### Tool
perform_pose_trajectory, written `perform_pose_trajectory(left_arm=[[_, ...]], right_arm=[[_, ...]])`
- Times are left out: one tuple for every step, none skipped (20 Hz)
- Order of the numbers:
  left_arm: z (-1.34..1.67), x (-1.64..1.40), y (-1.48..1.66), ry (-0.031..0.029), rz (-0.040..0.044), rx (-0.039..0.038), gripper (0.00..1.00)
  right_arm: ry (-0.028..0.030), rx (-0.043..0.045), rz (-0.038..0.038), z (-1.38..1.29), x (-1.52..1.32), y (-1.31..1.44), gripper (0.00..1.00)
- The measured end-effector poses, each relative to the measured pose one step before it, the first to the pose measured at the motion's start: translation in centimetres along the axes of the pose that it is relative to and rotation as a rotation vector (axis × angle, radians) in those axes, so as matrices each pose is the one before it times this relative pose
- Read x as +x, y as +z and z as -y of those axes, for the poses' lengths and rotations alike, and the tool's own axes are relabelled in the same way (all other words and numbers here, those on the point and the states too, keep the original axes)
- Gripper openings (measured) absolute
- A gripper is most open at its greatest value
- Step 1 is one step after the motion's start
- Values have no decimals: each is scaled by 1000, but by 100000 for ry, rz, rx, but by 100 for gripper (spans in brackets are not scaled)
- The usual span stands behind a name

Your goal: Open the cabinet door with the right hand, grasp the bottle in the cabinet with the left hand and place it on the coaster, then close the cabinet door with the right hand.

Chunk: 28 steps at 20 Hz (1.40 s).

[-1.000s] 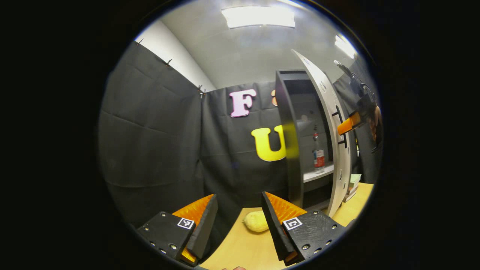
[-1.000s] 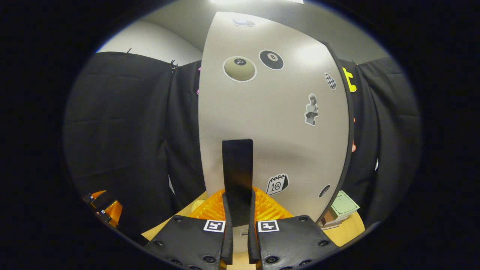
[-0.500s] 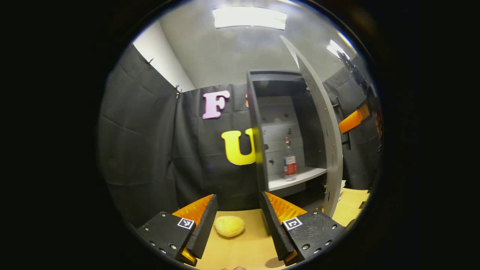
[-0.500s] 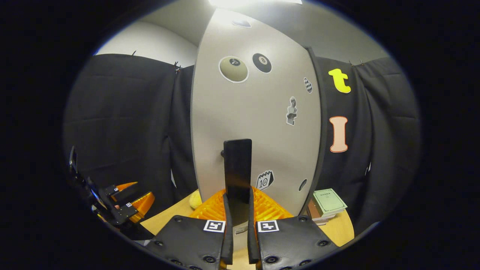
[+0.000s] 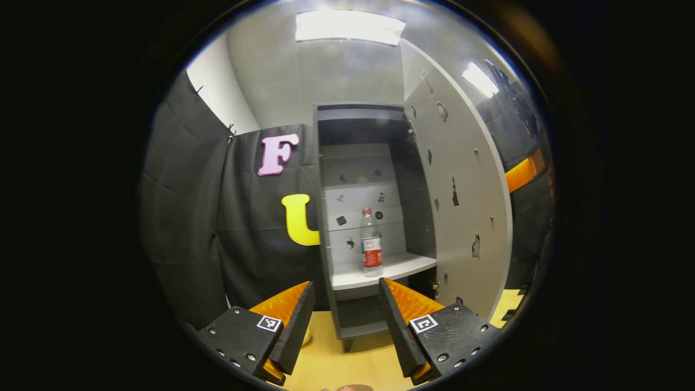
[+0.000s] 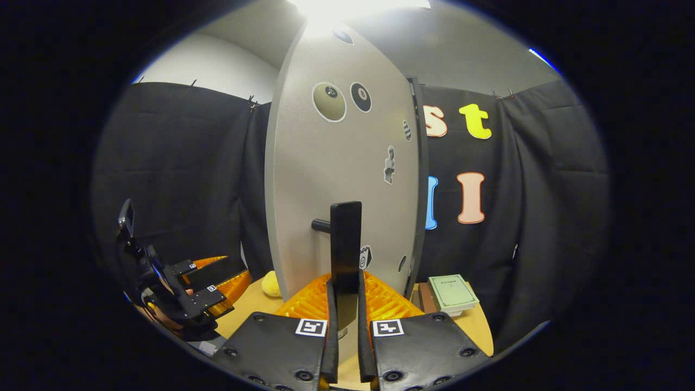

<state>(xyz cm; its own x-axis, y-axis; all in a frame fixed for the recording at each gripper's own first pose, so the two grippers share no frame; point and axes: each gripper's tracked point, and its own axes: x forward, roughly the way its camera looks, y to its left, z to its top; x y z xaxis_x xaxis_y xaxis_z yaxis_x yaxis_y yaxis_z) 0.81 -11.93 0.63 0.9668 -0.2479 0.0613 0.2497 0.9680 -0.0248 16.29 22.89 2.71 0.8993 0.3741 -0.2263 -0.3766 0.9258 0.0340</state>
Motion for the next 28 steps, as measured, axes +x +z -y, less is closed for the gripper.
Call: perform_pose_trajectory(left_arm=[[1052,260,189,-687,183,-108,67],[1001,215,89,-387,-81,316,67],[942,206,109,-245,-41,396,67],[861,211,32,-93,-206,205,67],[953,112,-42,-47,-41,-148,67],[930,81,148,-80,-131,-381,67],[875,174,-165,21,-173,-293,67],[760,252,101,247,16,-190,67],[622,204,-13,370,-172,7,67],[566,135,141,675,-24,140,67],[387,-40,36,638,33,175,67],[483,9,131,760,60,208,67],[576,60,17,899,-24,226,67],[342,-19,105,945,-47,135,67],[37,-8,88,1091,-120,157,65],[55,33,98,1386,-93,287,65],[-76,102,139,1103,-100,313,65],[-116,115,187,1127,-190,456,65],[-136,324,34,970,-169,405,65],[-148,400,249,680,-161,349,65],[-116,427,193,419,-96,385,65],[-125,429,463,313,172,238,66],[-88,533,363,-19,424,-103,65],[-159,648,454,199,652,-63,67],[-321,524,519,397,1020,-1,67],[-283,740,373,334,710,46,67],[-155,725,166,238,348,-59,67],[-183,629,324,67,533,-433,67]], right_arm=[[-485,456,346,288,9,6,17],[-772,1169,447,281,-18,25,16],[-952,618,805,172,-140,58,17],[-1398,460,829,382,-40,91,13],[-1525,-88,691,466,-80,18,16],[-1552,190,824,420,-24,81,16],[-1451,171,526,479,6,56,13],[-1349,500,445,419,-41,-9,16],[-1090,819,690,401,-16,123,16],[1716,1812,147,-289,76,-121,11],[4677,3070,151,-1048,143,56,8],[4525,1775,525,-1123,243,16,10],[3387,-413,404,-472,286,24,14],[931,-3095,435,-54,-8,214,15],[-637,-4206,435,941,-405,358,14],[3,-2665,103,712,-422,213,15],[1998,167,43,244,-227,19,14],[2894,2340,742,-581,-62,-57,15],[2778,3202,1259,-264,-317,138,12],[1762,2853,880,277,-372,563,14],[-2820,804,1853,1403,-519,619,15],[-4168,-573,1584,1406,-526,382,14],[-4233,-25,1675,1643,-1128,134,14],[-4160,564,1401,1472,-705,-14,14],[-3648,424,1840,1022,-379,34,10],[-4205,30,1829,1121,-231,144,17],[-3731,-808,1950,855,41,-30,36],[-2884,-1491,1337,540,217,-182,56]])
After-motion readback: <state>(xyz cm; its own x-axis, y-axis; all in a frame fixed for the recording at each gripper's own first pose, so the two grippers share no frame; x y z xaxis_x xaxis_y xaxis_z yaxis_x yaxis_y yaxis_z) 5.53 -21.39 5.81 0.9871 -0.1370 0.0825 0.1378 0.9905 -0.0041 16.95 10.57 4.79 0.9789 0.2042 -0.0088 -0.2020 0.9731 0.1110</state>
